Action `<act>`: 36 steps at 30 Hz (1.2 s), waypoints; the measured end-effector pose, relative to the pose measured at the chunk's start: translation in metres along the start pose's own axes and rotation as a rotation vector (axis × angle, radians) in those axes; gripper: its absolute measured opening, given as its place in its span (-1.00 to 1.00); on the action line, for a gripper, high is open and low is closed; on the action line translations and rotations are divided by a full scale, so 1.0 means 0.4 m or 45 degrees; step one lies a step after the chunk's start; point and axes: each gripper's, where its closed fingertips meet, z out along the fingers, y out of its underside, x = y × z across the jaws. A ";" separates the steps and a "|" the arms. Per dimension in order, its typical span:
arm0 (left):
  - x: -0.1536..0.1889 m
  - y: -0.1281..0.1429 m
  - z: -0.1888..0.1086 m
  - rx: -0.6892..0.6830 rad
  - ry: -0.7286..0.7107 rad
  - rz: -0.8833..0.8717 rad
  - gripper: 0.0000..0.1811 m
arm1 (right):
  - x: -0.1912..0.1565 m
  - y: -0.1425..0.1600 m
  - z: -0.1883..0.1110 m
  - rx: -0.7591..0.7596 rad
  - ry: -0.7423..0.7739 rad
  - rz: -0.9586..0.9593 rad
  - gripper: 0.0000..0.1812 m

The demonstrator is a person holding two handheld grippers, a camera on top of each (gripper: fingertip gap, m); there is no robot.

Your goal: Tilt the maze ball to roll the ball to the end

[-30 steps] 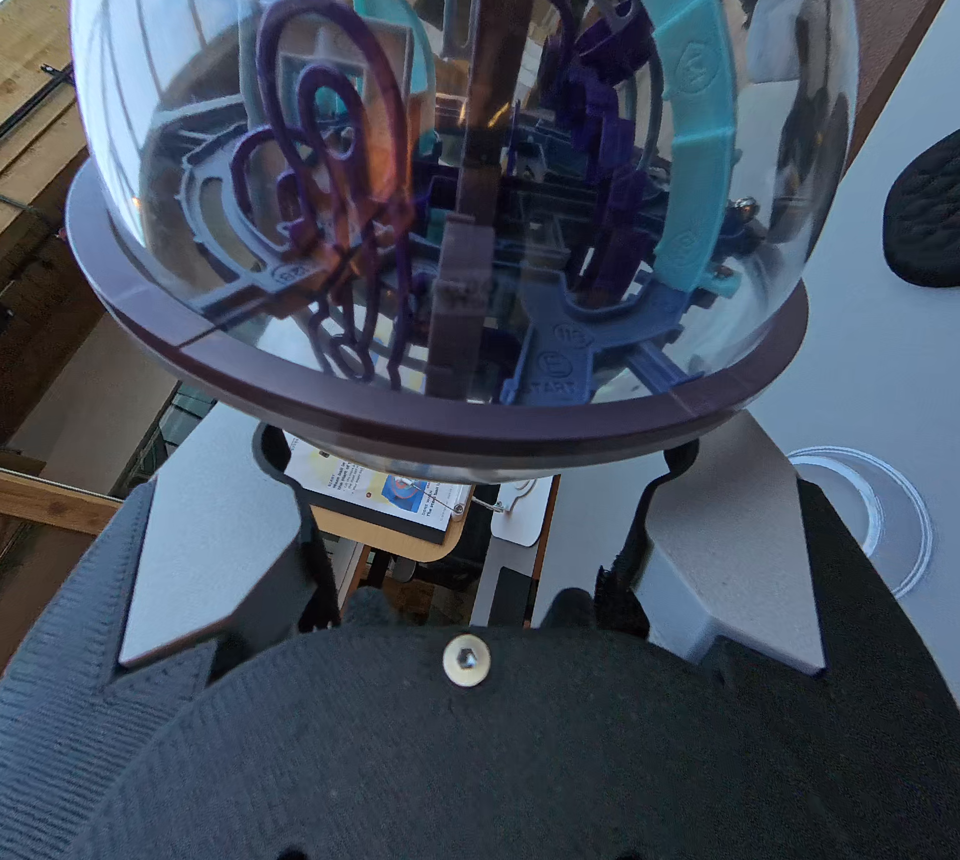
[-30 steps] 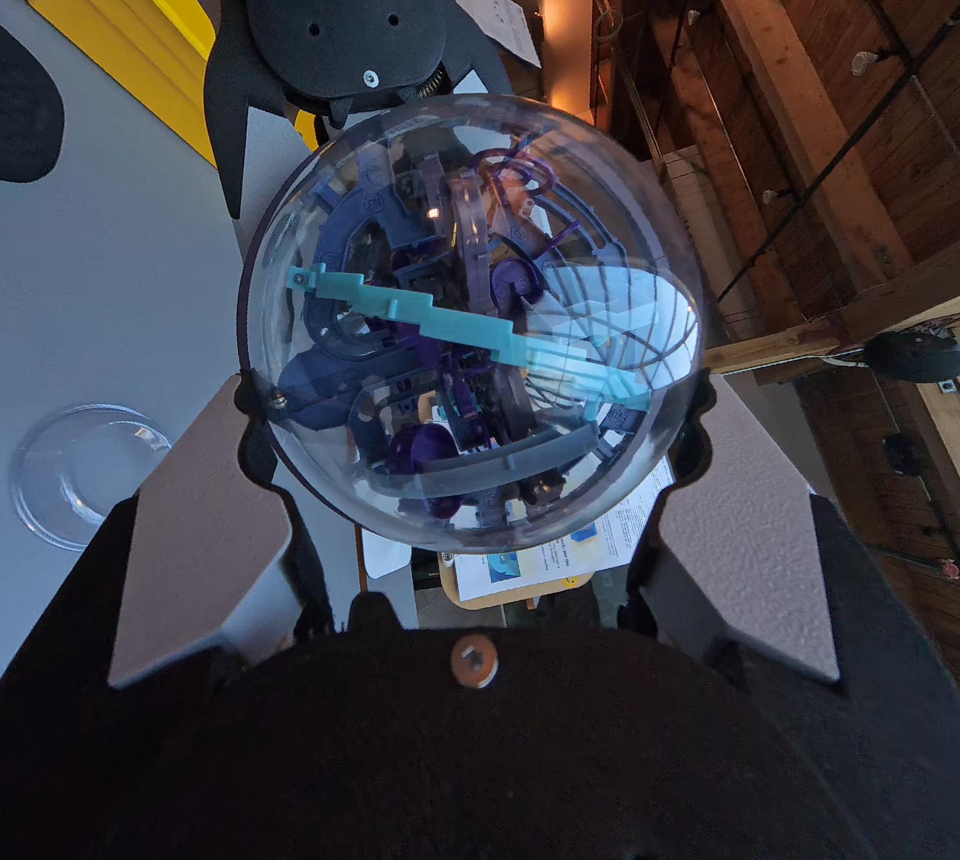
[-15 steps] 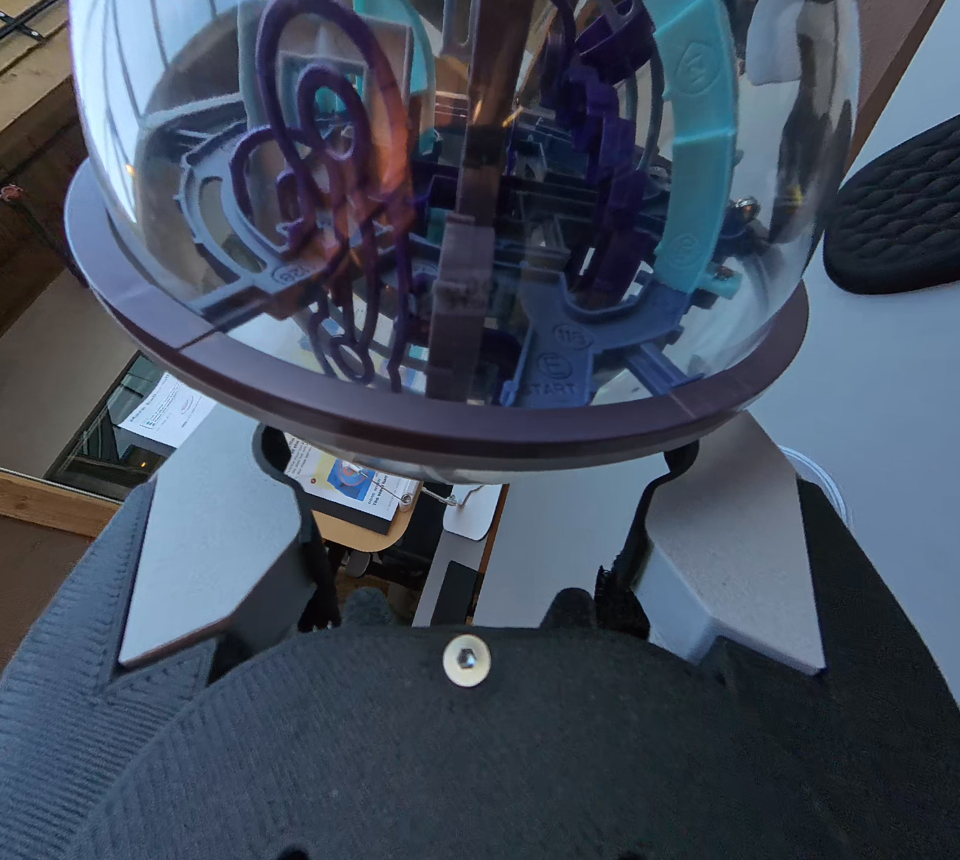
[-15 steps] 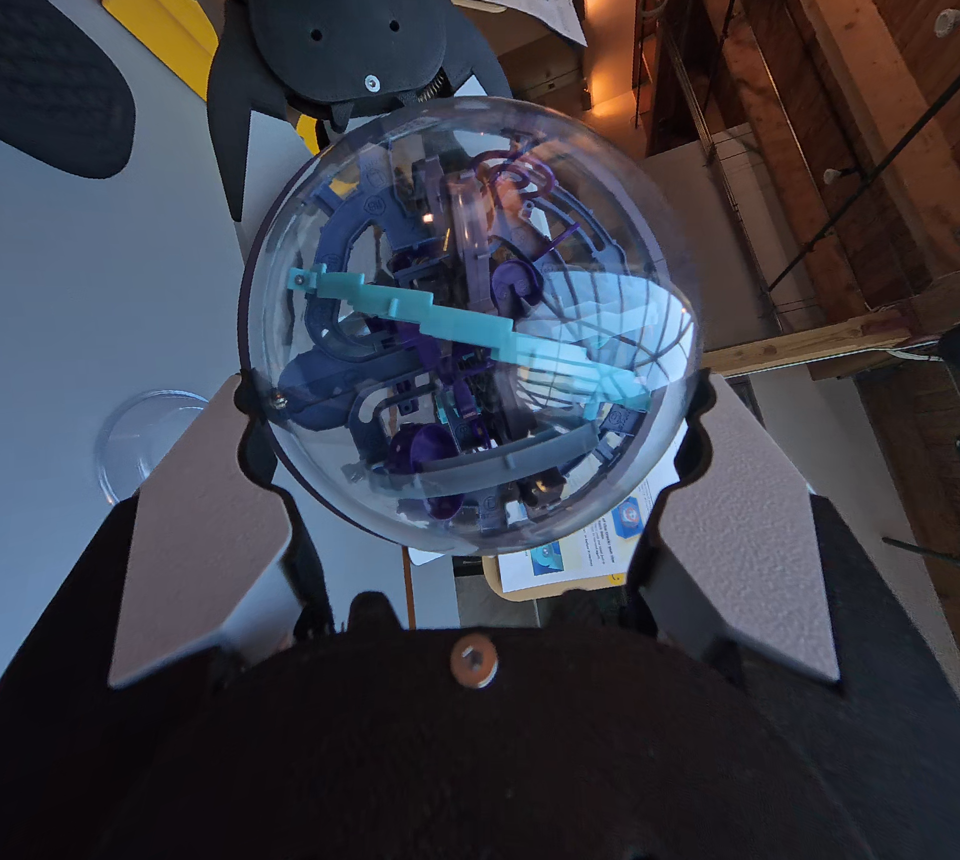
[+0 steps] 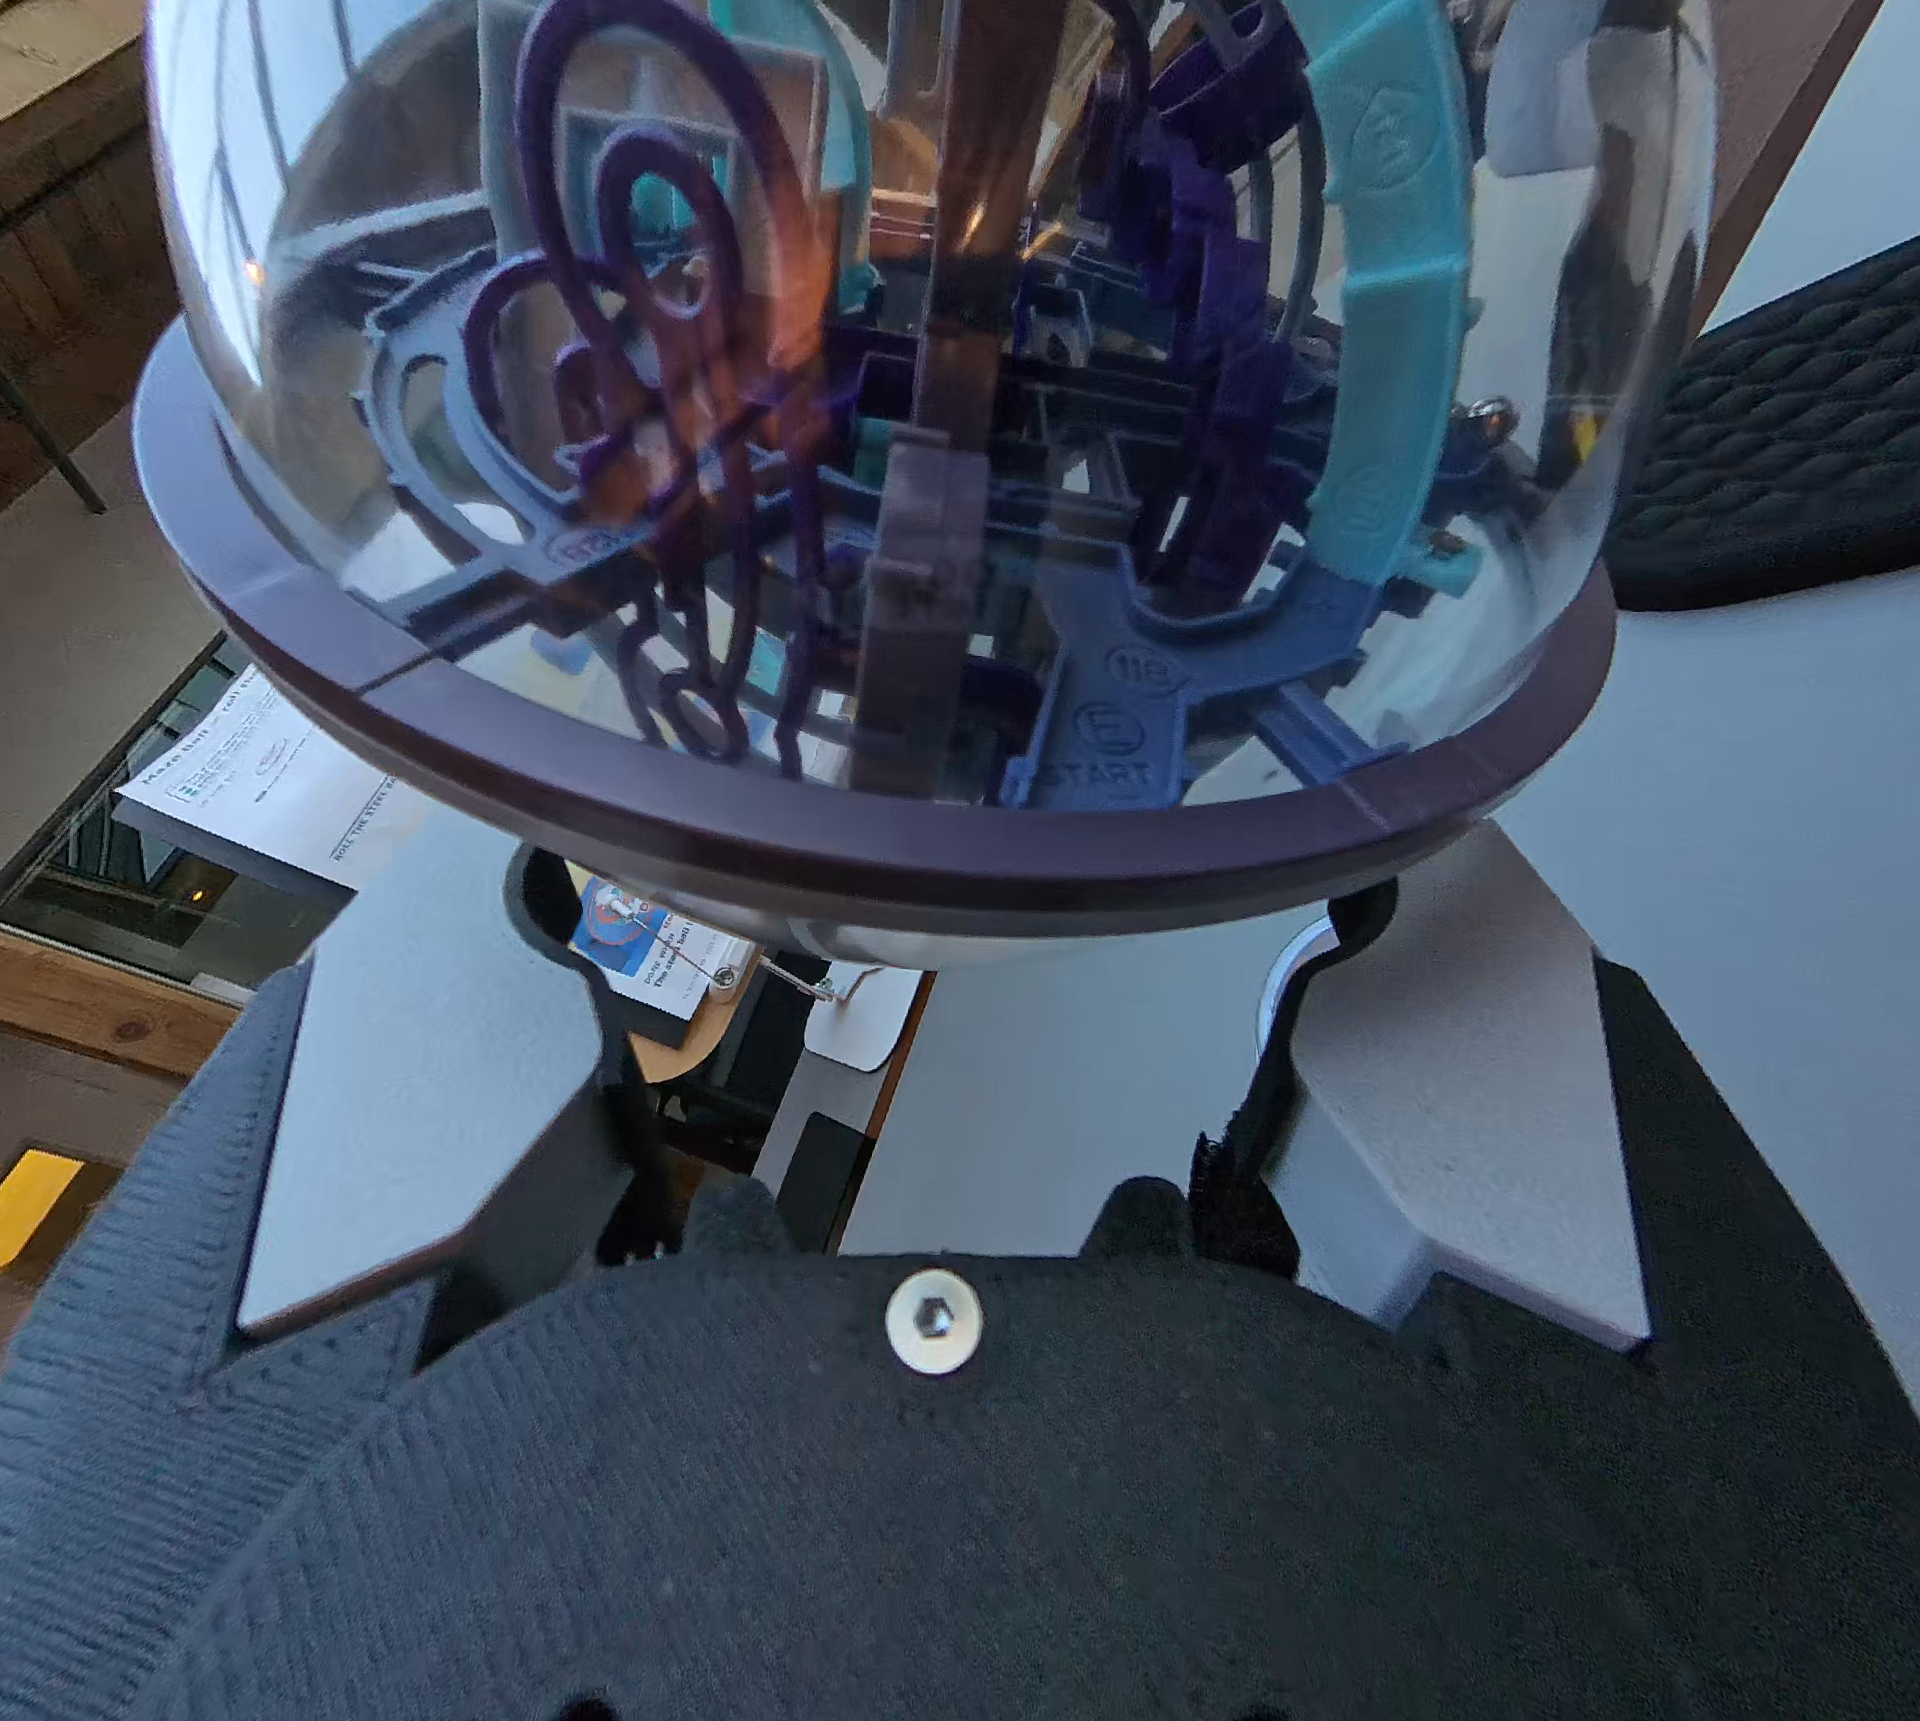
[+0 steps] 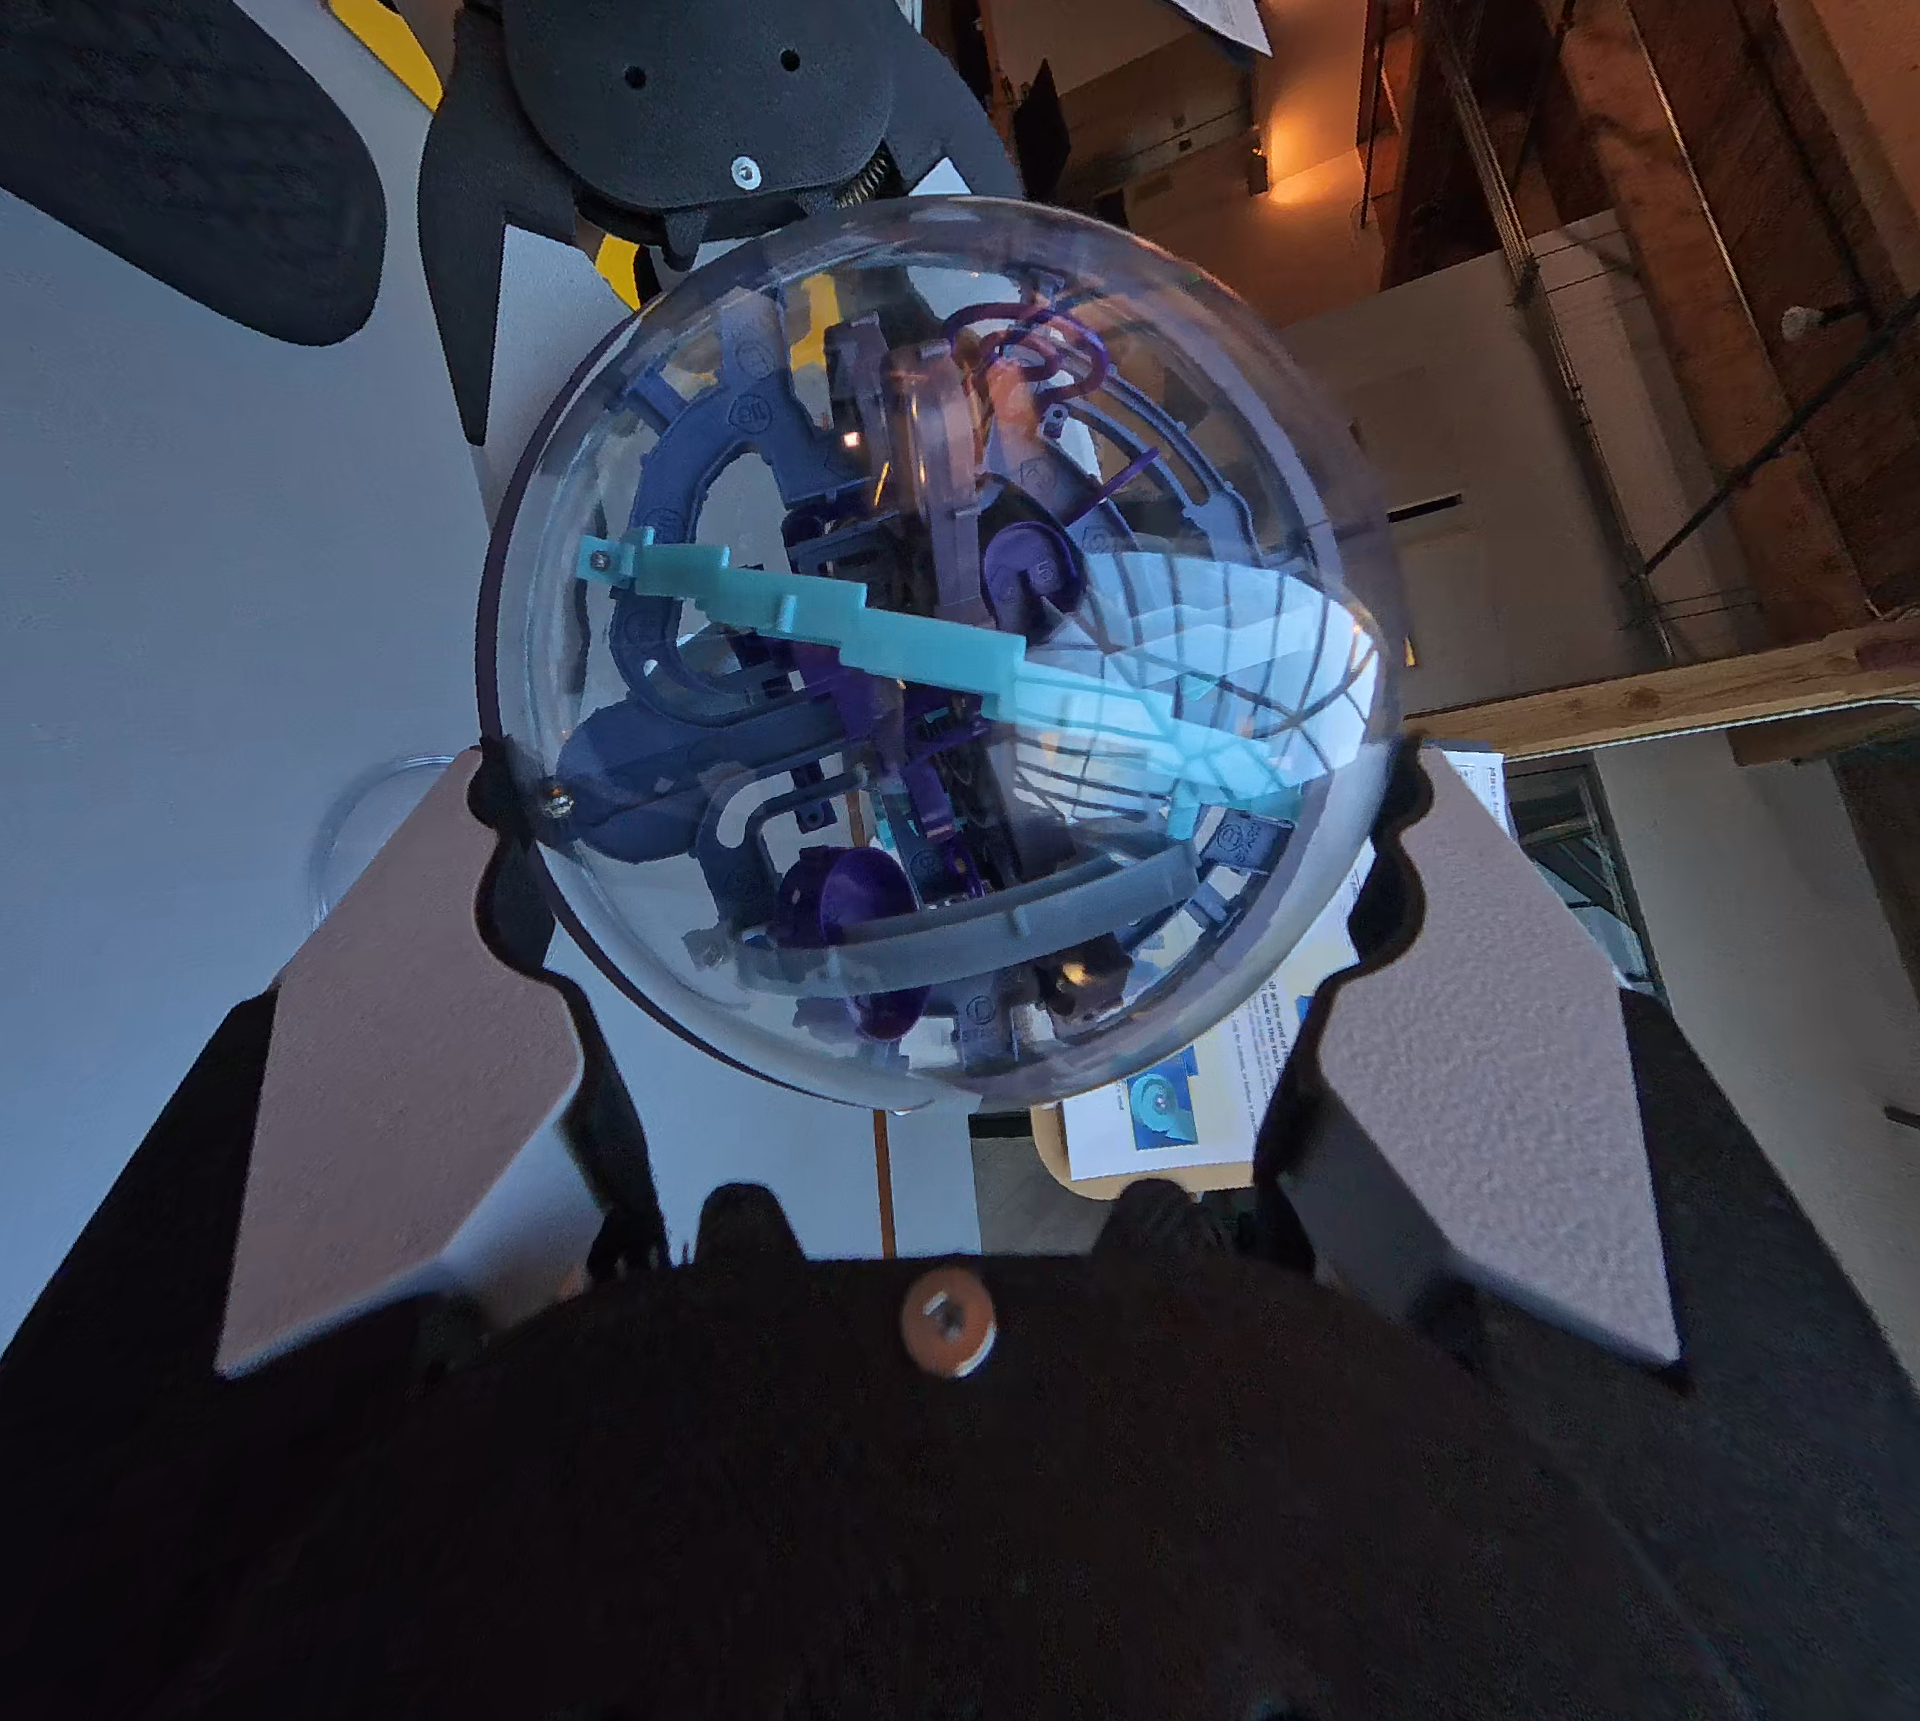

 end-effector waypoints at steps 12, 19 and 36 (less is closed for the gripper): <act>0.044 0.026 -0.001 -0.008 0.024 -0.078 0.63 | -0.043 0.010 0.008 0.002 -0.067 0.040 0.73; 0.063 0.034 0.001 -0.011 0.044 -0.117 0.63 | -0.058 0.016 0.009 0.001 -0.098 0.066 0.73; 0.103 0.055 0.005 -0.016 0.068 -0.197 0.63 | -0.098 0.028 0.013 -0.024 -0.167 0.108 0.73</act>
